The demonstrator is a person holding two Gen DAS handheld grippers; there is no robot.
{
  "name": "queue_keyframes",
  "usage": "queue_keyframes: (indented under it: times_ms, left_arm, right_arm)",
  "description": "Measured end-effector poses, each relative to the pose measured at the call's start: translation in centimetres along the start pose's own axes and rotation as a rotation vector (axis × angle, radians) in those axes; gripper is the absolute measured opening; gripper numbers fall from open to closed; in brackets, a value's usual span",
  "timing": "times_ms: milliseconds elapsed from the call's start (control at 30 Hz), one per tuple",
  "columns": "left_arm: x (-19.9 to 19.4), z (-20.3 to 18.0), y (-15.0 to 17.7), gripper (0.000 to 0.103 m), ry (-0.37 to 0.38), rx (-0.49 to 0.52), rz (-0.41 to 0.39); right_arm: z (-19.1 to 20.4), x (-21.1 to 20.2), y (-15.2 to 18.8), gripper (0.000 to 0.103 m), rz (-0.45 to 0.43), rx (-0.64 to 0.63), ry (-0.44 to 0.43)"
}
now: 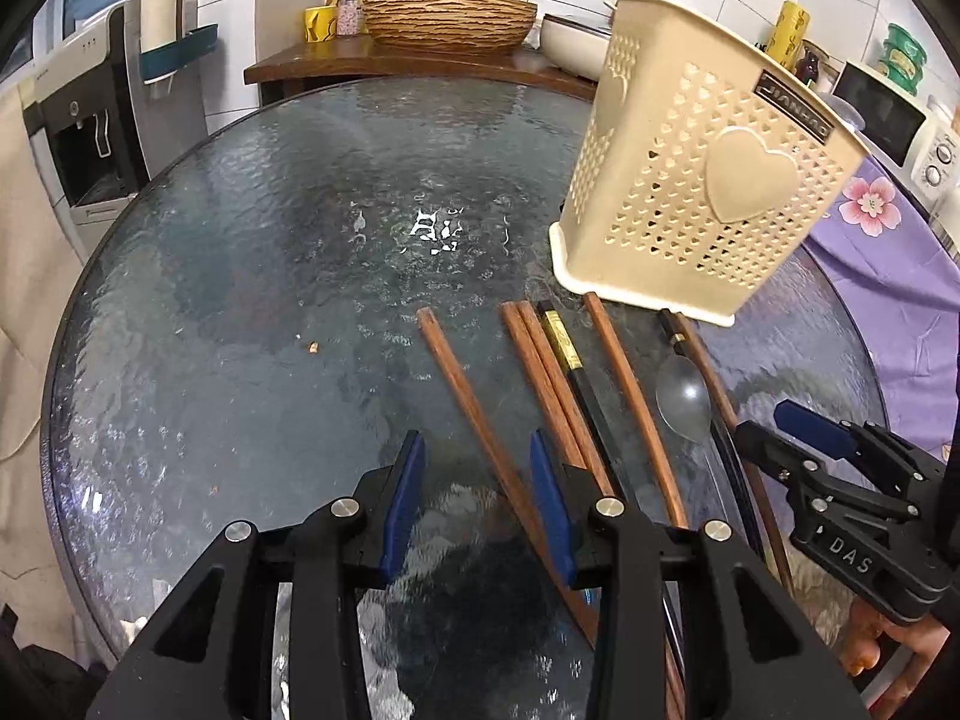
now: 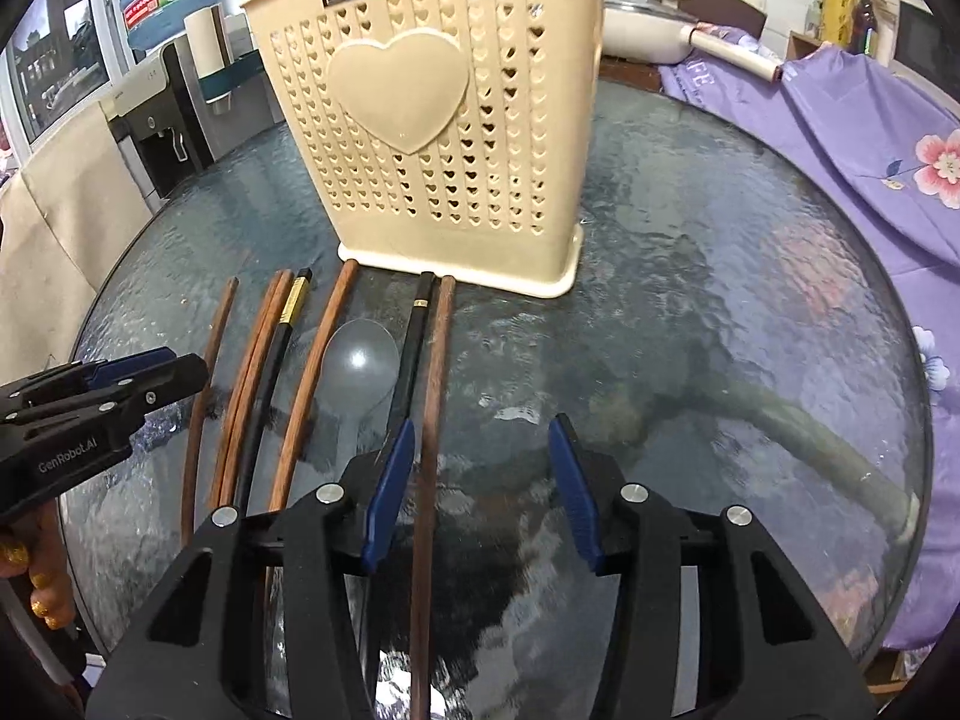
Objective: Organize utensils
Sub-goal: 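Grasp a wooden chopstick with the right gripper while the left gripper grasps another chopstick, then lift the chopstick in the right gripper into the holder while the left gripper carries its chopstick there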
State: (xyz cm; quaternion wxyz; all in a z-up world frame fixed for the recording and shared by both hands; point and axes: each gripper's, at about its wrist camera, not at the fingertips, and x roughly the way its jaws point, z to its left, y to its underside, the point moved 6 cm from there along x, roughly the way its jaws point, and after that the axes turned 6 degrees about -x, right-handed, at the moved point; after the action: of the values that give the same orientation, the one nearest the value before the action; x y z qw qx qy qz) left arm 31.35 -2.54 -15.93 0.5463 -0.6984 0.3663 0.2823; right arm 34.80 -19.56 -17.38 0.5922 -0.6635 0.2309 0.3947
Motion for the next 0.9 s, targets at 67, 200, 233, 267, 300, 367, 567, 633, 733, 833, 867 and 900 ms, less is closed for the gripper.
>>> queue_keyframes:
  times_ms: [67,200,233,267,300,367,567,633,733,833,867,900]
  left_arm:
    - [0.3,0.0,-0.2,0.036,-0.015,0.003,0.001]
    - [0.9,0.0,-0.8,0.036,-0.04,0.017,0.0]
    - [0.9,0.0,-0.9,0.036,-0.045,0.016,-0.001]
    - [1.0,0.1,-1.1,0.036,-0.048,0.014,0.0]
    - [1.1,0.1,-1.3,0.036,-0.051,0.016,0.001]
    - [1.5,0.0,-1.8,0.036,-0.068,0.031,0.002]
    - [2.6,-0.4,-3.1,0.023,-0.11,0.079,0.025]
    - [2.7,-0.4,-3.3,0.013,-0.12,0.086,0.029]
    - [2.9,-0.4,-3.5,0.012,-0.105,0.077,0.04]
    - [2.9,-0.9,-3.2,0.008,-0.083,0.089,0.051]
    - [2.9,-1.1,-3.1,0.008,-0.083,0.097,0.05]
    - [2.9,-1.3,-3.1,0.007,-0.087,0.109,0.047]
  right_arm:
    - [0.1,0.3,-0.3,0.045,0.001,-0.02,0.029]
    - [0.6,0.9,-1.0,0.042,0.013,-0.054,0.052]
    - [0.7,1.0,-1.3,0.042,0.017,-0.06,0.059]
    - [0.9,1.2,-1.5,0.04,0.02,-0.066,0.063]
    - [1.1,1.3,-1.7,0.038,0.023,-0.078,0.066]
    - [1.5,1.5,-2.1,0.035,0.026,-0.096,0.071]
    - [2.8,2.4,-3.4,0.023,0.059,-0.084,0.028]
    - [3.1,2.5,-3.5,0.019,0.058,-0.089,0.029]
    - [3.6,2.6,-3.5,0.01,0.054,-0.095,0.025]
    - [3.7,2.6,-3.4,0.007,0.051,-0.104,0.022]
    - [3.7,2.6,-3.4,0.007,0.051,-0.105,0.015]
    - [3.6,2.5,-3.4,0.007,0.049,-0.106,0.007]
